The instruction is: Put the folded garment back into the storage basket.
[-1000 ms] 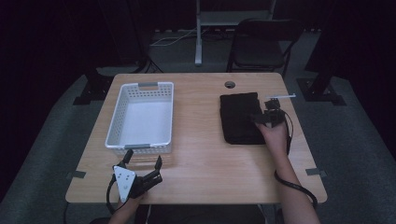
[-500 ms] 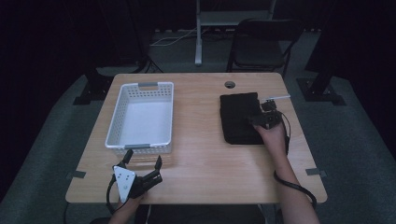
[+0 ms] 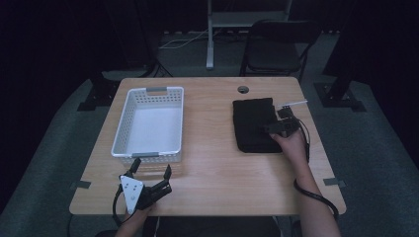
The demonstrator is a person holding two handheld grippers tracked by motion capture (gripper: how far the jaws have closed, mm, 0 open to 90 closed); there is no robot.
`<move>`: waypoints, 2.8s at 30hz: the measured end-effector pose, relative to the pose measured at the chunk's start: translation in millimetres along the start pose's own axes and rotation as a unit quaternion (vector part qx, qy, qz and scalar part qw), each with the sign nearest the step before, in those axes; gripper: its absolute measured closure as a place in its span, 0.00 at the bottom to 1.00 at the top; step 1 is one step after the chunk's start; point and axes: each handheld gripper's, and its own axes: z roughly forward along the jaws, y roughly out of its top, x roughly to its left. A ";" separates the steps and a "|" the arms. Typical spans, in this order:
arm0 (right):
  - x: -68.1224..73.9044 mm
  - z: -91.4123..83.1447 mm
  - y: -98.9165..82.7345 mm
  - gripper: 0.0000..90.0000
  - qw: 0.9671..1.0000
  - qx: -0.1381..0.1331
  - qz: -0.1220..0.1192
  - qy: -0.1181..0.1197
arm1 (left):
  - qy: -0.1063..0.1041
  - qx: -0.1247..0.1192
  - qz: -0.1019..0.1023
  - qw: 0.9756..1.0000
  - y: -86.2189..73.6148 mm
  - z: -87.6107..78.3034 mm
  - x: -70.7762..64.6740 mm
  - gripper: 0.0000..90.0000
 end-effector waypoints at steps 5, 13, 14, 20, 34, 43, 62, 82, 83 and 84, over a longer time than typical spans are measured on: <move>-9.4 -6.4 -2.2 0.51 0.999 -0.006 0.026 0.043 | 0.000 0.001 0.000 1.000 0.0 0.1 0.0 0.05; -1.3 -9.0 -8.5 0.72 0.998 -0.041 0.016 0.037 | 0.000 0.000 0.000 1.000 0.0 0.0 0.0 0.05; -2.9 -9.1 -9.2 0.72 0.998 -0.043 0.022 0.045 | 0.000 0.000 0.000 1.000 0.0 0.0 0.0 0.05; -13.7 -15.5 -14.2 0.74 0.987 -0.079 0.075 0.115 | 0.000 0.000 0.000 1.000 0.1 0.1 0.0 0.05; -2.6 -43.2 -6.5 0.79 0.979 -0.137 0.096 0.119 | 0.001 0.000 0.000 1.000 0.0 -0.1 0.0 0.05; 1.1 -58.0 -5.5 0.80 0.971 -0.180 0.096 0.122 | 0.000 0.000 0.000 1.000 0.0 0.0 0.0 0.05; 26.4 -97.9 18.8 0.80 0.957 -0.237 0.081 0.150 | 0.000 0.003 0.001 1.000 0.2 0.2 0.0 0.05; 49.5 -121.5 50.8 0.80 0.955 -0.254 0.054 0.141 | -0.001 0.004 0.001 1.000 0.3 0.5 0.0 0.05; 49.5 -121.5 50.8 0.80 0.955 -0.254 0.054 0.141 | -0.001 0.004 0.001 1.000 0.2 0.4 0.0 0.05; 49.6 -120.6 51.1 0.80 0.954 -0.256 0.056 0.144 | -0.001 0.004 0.001 1.000 0.2 0.4 0.0 0.05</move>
